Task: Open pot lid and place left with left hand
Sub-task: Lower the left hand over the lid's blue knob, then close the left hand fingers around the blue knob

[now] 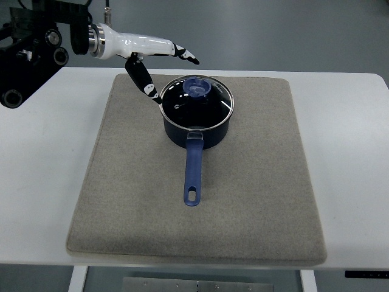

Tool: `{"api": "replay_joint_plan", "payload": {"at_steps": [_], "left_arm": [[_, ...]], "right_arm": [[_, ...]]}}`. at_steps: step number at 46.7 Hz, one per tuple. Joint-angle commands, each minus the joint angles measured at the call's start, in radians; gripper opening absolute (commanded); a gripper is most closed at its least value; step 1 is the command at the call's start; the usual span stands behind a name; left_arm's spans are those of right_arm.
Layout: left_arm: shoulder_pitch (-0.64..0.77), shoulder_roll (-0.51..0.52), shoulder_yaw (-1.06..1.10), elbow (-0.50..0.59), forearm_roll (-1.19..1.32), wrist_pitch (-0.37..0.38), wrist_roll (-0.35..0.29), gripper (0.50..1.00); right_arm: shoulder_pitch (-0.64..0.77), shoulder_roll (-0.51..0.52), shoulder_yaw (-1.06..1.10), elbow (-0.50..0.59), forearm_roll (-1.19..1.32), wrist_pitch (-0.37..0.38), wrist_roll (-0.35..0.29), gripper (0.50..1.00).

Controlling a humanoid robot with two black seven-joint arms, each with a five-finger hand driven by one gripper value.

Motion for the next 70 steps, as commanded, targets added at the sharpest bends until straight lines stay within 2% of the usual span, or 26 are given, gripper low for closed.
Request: {"api": "replay_joint_plan", "payload": {"at_steps": [1, 6, 18, 25, 32, 36, 45, 64, 66, 70], "left_arm": [[-0.010, -0.020, 0.058, 0.007, 0.003, 0.044, 0.007, 0.986], [-0.044, -0.059, 0.119, 0.028, 0.005, 0.084, 0.010, 0.981], [-0.068, -0.100, 0.126, 0.065, 0.005, 0.098, 0.013, 0.973], [-0.070, -0.123, 0.127, 0.094, 0.006, 0.142, 0.019, 0.966], [-0.070, -0.138, 0.132, 0.120, 0.009, 0.150, 0.019, 0.934], [-0.070, -0.143, 0.150, 0.120, 0.020, 0.150, 0.019, 0.862], [-0.070, -0.155, 0.153, 0.120, 0.038, 0.150, 0.019, 0.853], [-0.084, -0.152, 0.153, 0.125, 0.038, 0.150, 0.019, 0.776], [-0.084, -0.152, 0.153, 0.126, 0.038, 0.150, 0.019, 0.742], [-0.085, -0.151, 0.153, 0.126, 0.043, 0.150, 0.019, 0.705]], "right_arm": [[0.000, 0.000, 0.001, 0.000, 0.000, 0.000, 0.000, 0.915], [0.000, 0.000, 0.001, 0.000, 0.000, 0.000, 0.000, 0.915], [0.000, 0.000, 0.001, 0.000, 0.000, 0.000, 0.000, 0.915], [0.000, 0.000, 0.001, 0.000, 0.000, 0.000, 0.000, 0.915], [0.000, 0.000, 0.001, 0.000, 0.000, 0.000, 0.000, 0.915], [0.000, 0.000, 0.001, 0.000, 0.000, 0.000, 0.000, 0.915], [0.000, 0.000, -0.001, 0.000, 0.000, 0.000, 0.000, 0.915], [0.000, 0.000, 0.001, 0.000, 0.000, 0.000, 0.000, 0.915], [0.000, 0.000, -0.001, 0.000, 0.000, 0.000, 0.000, 0.915], [0.000, 0.000, 0.001, 0.000, 0.000, 0.000, 0.000, 0.915]]}}
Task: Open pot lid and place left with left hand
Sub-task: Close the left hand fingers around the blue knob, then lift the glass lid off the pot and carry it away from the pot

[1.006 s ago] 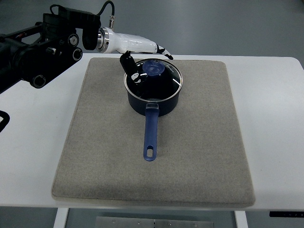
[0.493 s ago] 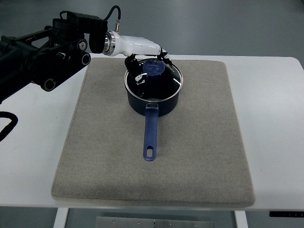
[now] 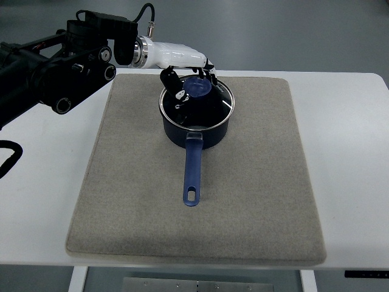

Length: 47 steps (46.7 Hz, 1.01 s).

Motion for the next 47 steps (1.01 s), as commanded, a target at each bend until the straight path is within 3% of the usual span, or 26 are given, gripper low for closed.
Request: {"api": "replay_joint_plan", "payload": {"at_steps": [1, 17, 47], "left_arm": [[-0.002, 0.002, 0.000, -0.001, 0.002, 0.000, 0.000, 0.701], [-0.006, 0.008, 0.000, -0.001, 0.006, 0.000, 0.000, 0.501], [-0.014, 0.017, -0.014, -0.002, -0.010, 0.000, -0.002, 0.500]], "right_arm": [[0.000, 0.000, 0.000, 0.000, 0.000, 0.000, -0.002, 0.915], [0.000, 0.000, 0.000, 0.000, 0.000, 0.000, 0.000, 0.915], [0.000, 0.000, 0.000, 0.000, 0.000, 0.000, 0.000, 0.915]]}}
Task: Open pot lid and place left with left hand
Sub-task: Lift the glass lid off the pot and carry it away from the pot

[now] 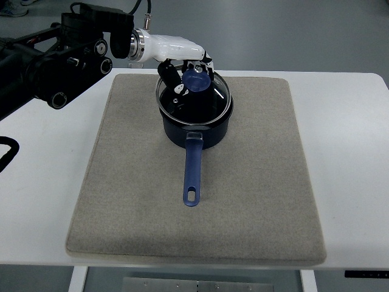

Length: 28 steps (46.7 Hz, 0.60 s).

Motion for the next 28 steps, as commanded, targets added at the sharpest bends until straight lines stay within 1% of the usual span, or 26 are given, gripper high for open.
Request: {"api": "replay_joint_plan", "payload": {"at_steps": [1, 7, 16, 28], "left_arm": [[0.003, 0.003, -0.002, 0.000, -0.003, 0.000, 0.000, 0.500], [0.003, 0.012, -0.006, 0.000, -0.008, 0.000, 0.000, 0.500], [0.008, 0.052, -0.025, -0.003, -0.029, 0.000, 0.000, 0.500], [0.009, 0.131, -0.025, -0.006, -0.101, -0.002, -0.008, 0.500]], "right_arm": [[0.000, 0.000, 0.001, 0.000, 0.000, 0.000, 0.000, 0.915], [0.000, 0.000, 0.001, 0.000, 0.000, 0.000, 0.000, 0.915], [0.000, 0.000, 0.001, 0.000, 0.000, 0.000, 0.000, 0.915], [0.000, 0.000, 0.001, 0.000, 0.000, 0.000, 0.000, 0.915]]}}
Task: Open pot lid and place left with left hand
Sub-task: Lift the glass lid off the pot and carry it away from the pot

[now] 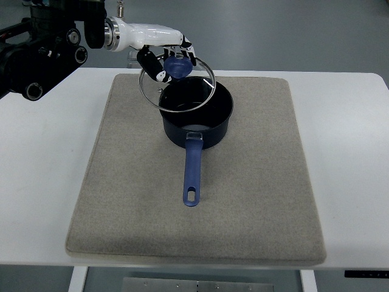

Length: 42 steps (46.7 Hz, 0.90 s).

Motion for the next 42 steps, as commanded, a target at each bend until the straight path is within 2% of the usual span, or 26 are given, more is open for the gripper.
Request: {"api": "replay_joint_plan", "payload": {"at_steps": [1, 27, 42], "left_arm": [[0.000, 0.027, 0.000, 0.000, -0.019, 0.000, -0.005, 0.500], [0.015, 0.128, 0.000, -0.004, -0.028, -0.006, -0.019, 0.500], [0.086, 0.220, -0.001, -0.004, -0.030, 0.003, -0.089, 0.500]], "right_arm": [[0.000, 0.000, 0.000, 0.000, 0.000, 0.000, -0.001, 0.915], [0.000, 0.000, -0.001, 0.000, 0.000, 0.000, 0.000, 0.915], [0.000, 0.000, 0.000, 0.000, 0.000, 0.000, 0.000, 0.915]]}}
